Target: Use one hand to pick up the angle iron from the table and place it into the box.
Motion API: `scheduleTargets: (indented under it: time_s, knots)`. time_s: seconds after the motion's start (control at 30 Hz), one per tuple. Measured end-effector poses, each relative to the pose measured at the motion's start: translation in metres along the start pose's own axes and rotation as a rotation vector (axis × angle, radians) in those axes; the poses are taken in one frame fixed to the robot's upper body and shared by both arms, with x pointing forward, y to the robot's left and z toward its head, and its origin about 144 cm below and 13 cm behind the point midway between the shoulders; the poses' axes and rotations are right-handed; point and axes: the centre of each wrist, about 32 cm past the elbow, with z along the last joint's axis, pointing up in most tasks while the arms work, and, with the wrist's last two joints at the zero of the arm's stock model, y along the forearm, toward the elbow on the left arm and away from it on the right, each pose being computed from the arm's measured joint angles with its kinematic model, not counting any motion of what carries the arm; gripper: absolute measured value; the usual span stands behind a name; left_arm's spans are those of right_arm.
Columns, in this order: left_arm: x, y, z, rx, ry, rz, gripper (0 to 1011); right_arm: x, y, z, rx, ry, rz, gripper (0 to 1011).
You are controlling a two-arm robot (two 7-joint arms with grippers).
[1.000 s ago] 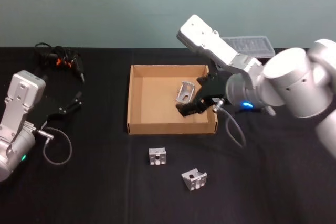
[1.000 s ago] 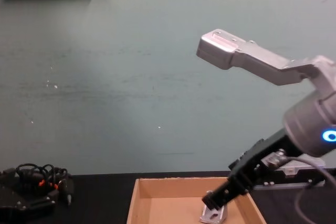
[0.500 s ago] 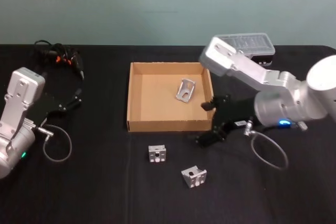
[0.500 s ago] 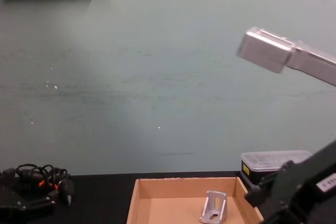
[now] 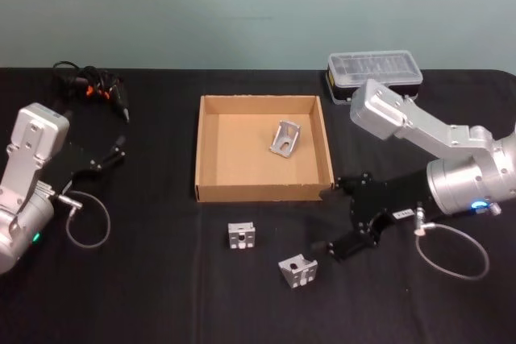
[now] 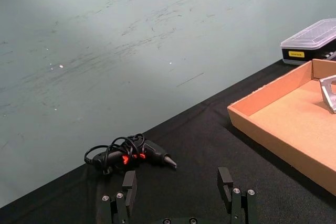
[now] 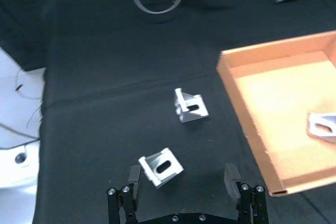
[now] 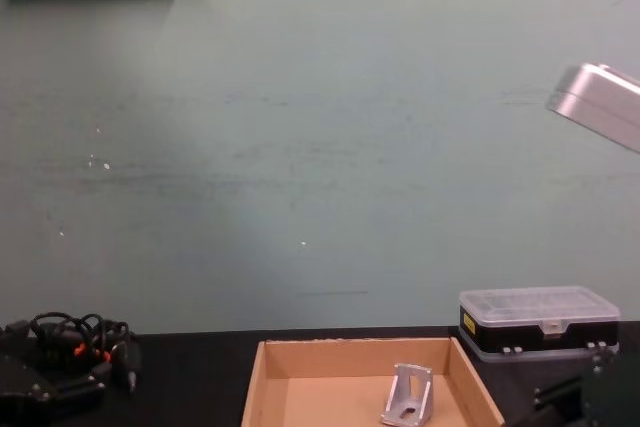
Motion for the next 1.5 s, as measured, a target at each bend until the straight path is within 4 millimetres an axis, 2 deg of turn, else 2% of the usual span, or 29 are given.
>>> scheduleTargets:
  time_s: [0.3,0.73,1.2,1.5]
  knots:
    - [0.000,0.000,0.000,0.000,0.000,0.000,1011,0.000,0.002,-0.007,0.010,-0.075,0.058,1000]
    - [0.000,0.000,0.000,0.000,0.000,0.000,1011,-0.015,0.012,-0.001,0.019,0.007,-0.087,1000]
    - [0.000,0.000,0.000,0.000,0.000,0.000,1011,-0.012,0.010,0.006,-0.055,-0.055,0.040,1000]
    - [0.000,0.000,0.000,0.000,0.000,0.000,1012,-0.009,0.019,0.013,-0.102,-0.106,0.083,1000]
